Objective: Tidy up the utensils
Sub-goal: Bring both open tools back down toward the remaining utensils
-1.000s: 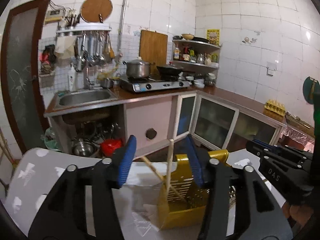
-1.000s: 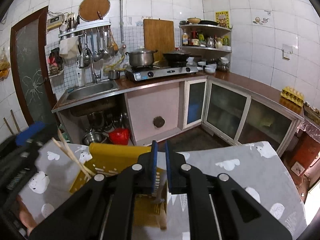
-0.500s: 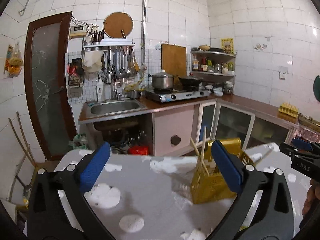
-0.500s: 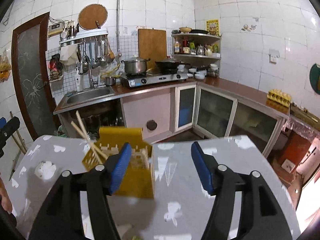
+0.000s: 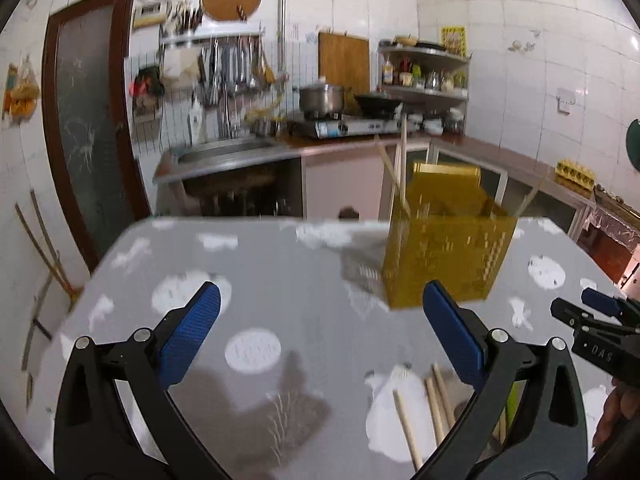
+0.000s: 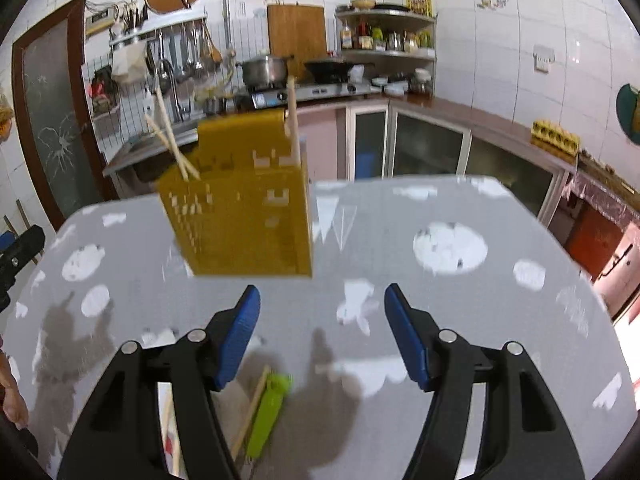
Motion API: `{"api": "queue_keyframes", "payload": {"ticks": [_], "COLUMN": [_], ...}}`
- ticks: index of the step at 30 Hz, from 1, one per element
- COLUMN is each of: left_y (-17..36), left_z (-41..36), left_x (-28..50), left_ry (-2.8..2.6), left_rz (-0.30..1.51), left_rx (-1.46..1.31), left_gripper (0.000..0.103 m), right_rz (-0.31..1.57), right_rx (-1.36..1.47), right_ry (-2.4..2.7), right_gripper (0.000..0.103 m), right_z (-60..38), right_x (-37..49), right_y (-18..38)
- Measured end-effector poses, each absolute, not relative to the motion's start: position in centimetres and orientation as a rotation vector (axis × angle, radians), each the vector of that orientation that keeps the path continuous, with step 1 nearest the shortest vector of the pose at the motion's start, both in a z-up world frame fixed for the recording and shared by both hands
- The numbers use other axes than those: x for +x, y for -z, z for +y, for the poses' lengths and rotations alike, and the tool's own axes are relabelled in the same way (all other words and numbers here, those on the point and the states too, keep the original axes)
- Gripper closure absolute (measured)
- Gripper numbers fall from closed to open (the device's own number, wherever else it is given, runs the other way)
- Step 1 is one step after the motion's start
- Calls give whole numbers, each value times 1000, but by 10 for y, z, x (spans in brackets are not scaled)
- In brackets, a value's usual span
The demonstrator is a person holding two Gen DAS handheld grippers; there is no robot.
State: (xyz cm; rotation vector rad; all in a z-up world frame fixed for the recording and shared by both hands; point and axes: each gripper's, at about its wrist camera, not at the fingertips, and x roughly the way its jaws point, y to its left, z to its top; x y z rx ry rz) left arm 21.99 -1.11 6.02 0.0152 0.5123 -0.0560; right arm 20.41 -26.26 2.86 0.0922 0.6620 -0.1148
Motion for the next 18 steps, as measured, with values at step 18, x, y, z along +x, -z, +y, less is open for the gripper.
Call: {"api": "queue_keyframes", "payload": {"ticks": [18], "left_y": [19], "left_z": [-31], "left_x": [225], "left_ry": [35], "left_rz": [735], "left_rx": [-21], "left_gripper": [5], "right_rz": [838], "right_rx": [110], "right_ry": [149], "right_gripper": [40], "right_z": [-240], "right_x": [204], "right_y": [32]}}
